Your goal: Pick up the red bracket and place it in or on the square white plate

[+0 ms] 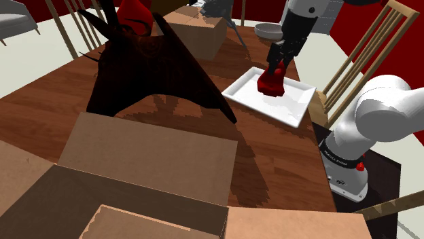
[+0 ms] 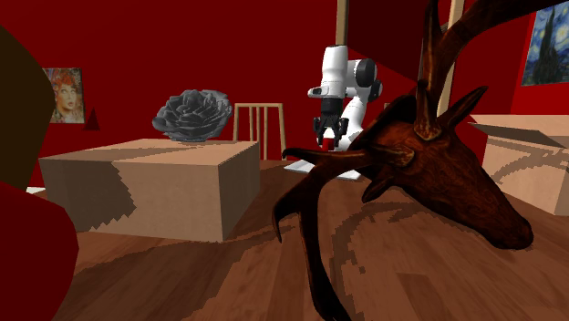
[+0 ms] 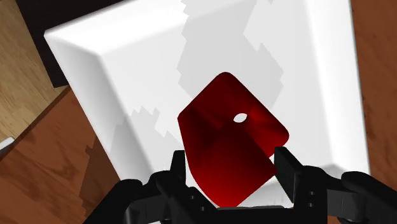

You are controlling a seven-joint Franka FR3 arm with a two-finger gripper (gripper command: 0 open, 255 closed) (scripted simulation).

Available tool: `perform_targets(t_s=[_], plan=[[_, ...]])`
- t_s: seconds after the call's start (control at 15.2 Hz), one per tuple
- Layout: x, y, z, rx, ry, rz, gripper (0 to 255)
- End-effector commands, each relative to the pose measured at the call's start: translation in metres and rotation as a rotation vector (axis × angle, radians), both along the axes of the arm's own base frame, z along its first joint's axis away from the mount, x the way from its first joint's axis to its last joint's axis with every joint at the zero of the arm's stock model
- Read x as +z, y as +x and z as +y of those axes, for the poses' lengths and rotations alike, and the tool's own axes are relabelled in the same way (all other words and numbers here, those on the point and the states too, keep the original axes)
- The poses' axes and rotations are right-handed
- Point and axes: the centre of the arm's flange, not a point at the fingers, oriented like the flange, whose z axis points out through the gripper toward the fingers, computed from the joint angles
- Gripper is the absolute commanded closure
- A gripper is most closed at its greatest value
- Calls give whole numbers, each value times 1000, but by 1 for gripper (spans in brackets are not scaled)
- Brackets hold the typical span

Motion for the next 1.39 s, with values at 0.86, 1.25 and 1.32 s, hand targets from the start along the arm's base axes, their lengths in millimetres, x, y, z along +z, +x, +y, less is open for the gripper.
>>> perform_targets(t_s=[0.86,1.25,1.32], plan=[[24,-3,0,0,0,-1,0],[47,-6,0,0,0,-1,0],[47,-6,0,0,0,-1,0]])
